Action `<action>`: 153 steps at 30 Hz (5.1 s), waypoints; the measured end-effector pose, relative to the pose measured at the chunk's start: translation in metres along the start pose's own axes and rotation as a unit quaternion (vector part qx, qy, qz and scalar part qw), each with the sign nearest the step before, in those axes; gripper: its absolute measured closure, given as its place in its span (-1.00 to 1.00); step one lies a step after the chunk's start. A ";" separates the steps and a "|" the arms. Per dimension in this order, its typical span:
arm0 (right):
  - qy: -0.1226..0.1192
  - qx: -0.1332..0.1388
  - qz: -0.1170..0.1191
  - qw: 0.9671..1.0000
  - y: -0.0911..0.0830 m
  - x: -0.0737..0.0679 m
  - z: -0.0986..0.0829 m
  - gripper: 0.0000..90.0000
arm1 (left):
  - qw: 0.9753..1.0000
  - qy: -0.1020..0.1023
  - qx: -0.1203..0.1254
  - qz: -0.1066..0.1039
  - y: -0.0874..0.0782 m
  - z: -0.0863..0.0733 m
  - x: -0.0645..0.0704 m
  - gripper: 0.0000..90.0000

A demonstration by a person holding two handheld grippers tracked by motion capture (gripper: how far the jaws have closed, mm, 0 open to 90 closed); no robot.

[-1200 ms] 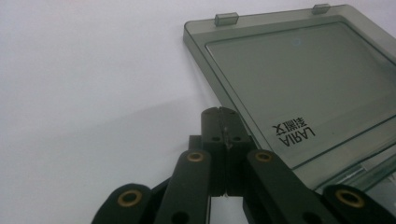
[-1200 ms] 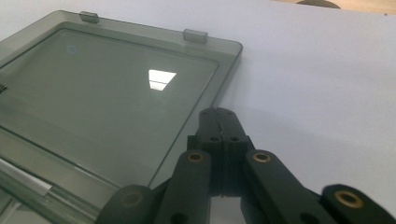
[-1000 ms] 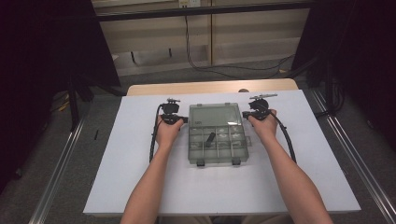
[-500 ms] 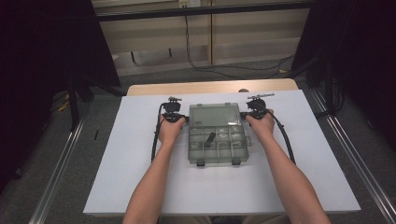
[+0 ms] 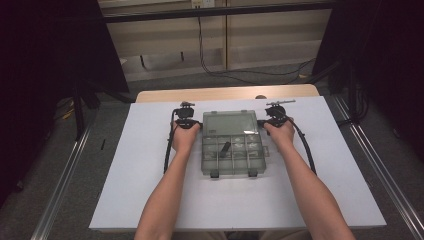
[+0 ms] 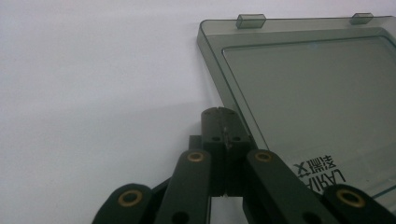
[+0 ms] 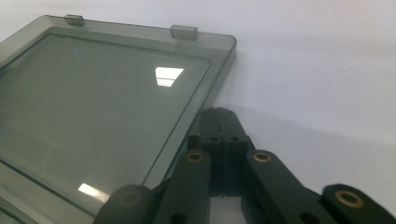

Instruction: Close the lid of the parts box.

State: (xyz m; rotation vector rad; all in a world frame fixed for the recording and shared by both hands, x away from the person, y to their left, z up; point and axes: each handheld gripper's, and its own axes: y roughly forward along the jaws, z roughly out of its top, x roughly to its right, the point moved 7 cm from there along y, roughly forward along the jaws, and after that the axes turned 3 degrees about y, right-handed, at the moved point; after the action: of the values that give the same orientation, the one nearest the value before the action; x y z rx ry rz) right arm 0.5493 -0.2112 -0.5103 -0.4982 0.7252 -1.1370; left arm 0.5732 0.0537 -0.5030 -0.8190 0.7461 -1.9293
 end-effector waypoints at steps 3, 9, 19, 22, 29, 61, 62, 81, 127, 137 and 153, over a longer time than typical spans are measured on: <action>0.002 0.000 0.000 1.000 0.000 0.000 0.000 1.00 | 1.000 -0.003 -0.001 0.000 0.000 0.000 0.000 1.00; 0.011 0.003 0.004 1.000 0.000 0.000 -0.001 1.00 | 1.000 -0.016 -0.003 -0.008 0.000 0.000 -0.001 1.00; 0.072 0.003 0.025 0.997 0.000 0.002 -0.001 1.00 | 0.999 -0.042 -0.001 -0.025 -0.003 0.001 -0.001 1.00; 0.087 0.009 0.044 0.995 -0.003 0.003 -0.001 1.00 | 0.998 -0.049 0.007 -0.040 -0.008 0.003 0.000 1.00; 0.122 0.033 0.105 0.986 -0.022 0.001 0.009 1.00 | 0.995 -0.059 0.031 -0.076 -0.030 0.011 0.005 1.00; -0.044 0.068 0.027 0.996 -0.071 -0.025 0.009 1.00 | 0.997 0.038 0.060 -0.001 -0.072 -0.002 0.033 1.00; -0.046 0.068 0.026 0.996 -0.071 -0.025 0.009 1.00 | 0.998 0.039 0.058 0.001 -0.073 -0.003 0.033 1.00; -0.049 0.071 0.024 0.996 -0.082 -0.031 0.000 1.00 | 0.997 0.058 0.056 0.022 -0.081 -0.011 0.039 1.00; -0.052 0.080 0.031 0.995 -0.093 -0.037 -0.018 1.00 | 0.996 0.066 0.057 0.023 -0.090 -0.031 0.045 1.00; -0.047 0.087 0.032 0.995 -0.094 -0.038 -0.021 1.00 | 0.996 0.064 0.059 0.020 -0.090 -0.035 0.045 1.00; -0.051 0.089 0.038 0.994 -0.097 -0.039 -0.030 1.00 | 0.996 0.064 0.052 0.015 -0.091 -0.044 0.045 1.00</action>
State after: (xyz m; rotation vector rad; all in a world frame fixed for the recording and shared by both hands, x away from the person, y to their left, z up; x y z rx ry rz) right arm 0.4570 -0.2088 -0.4533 -0.3726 0.5449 -1.0851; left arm 0.4766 0.0602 -0.4494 -0.6212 0.7222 -1.9909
